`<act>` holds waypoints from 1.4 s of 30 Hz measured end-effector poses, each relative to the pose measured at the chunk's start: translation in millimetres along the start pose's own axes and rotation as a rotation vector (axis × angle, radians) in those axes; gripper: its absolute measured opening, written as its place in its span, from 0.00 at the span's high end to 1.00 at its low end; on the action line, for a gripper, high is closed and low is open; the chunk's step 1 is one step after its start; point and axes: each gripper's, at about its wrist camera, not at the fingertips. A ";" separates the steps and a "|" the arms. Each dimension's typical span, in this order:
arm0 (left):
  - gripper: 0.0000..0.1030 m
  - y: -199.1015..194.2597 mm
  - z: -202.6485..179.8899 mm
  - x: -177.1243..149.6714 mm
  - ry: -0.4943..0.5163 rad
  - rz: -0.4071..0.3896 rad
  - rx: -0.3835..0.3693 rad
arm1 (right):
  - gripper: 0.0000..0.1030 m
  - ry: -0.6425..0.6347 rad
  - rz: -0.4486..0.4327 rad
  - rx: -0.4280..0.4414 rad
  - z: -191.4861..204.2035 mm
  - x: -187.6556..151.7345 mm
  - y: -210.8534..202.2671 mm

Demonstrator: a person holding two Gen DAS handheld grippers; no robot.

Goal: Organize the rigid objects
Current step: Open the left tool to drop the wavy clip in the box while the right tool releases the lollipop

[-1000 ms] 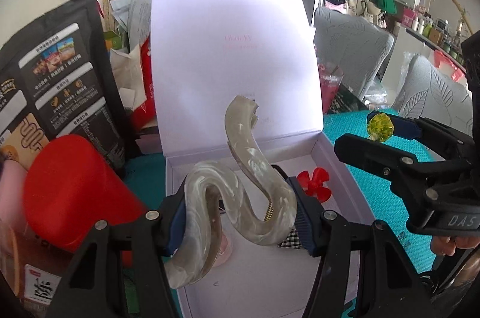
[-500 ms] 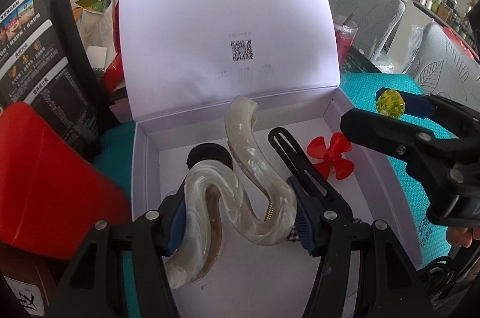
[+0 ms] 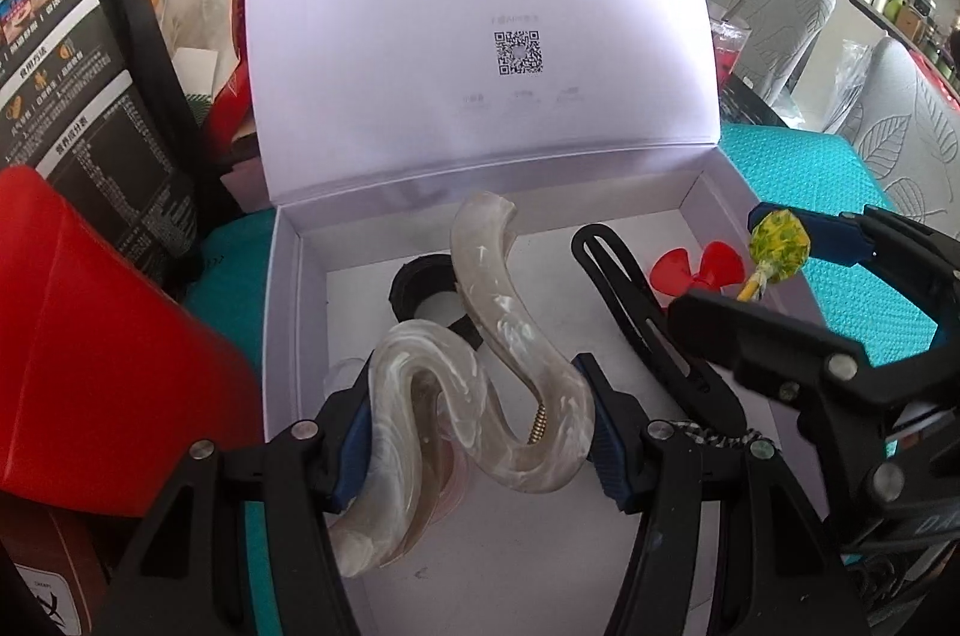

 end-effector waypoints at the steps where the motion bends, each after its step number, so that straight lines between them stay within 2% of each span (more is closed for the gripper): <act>1: 0.42 0.1 -0.8 -0.1 0.003 0.000 0.002 | 0.23 0.001 0.007 0.002 -0.1 -0.4 1.2; 14: 0.42 7.9 -15.3 0.1 0.035 -0.011 0.033 | 0.23 0.018 0.050 -0.007 -2.6 -3.3 14.0; 18: 0.42 5.8 -15.5 1.4 0.025 -0.003 0.034 | 0.16 0.030 0.057 -0.008 -3.4 -2.6 14.3; 26: 0.42 -3.4 -16.2 -0.2 0.021 -0.014 0.039 | 0.15 0.026 0.062 -0.017 -4.3 -4.9 6.5; 35: 0.42 -34.5 -19.5 4.0 0.005 -0.079 0.060 | 0.15 0.005 -0.005 -0.049 -2.6 -0.5 -26.7; 42: 0.42 -74.9 -22.2 1.2 0.001 -0.133 0.085 | 0.15 0.010 -0.060 -0.075 6.4 1.5 -61.4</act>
Point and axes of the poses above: each gripper's, at about its wrist camera, not at the fingertips, and y roughly the way its jaws point, z to its left, x to its top, and after that the axes turned 1 degree about -y, right-handed
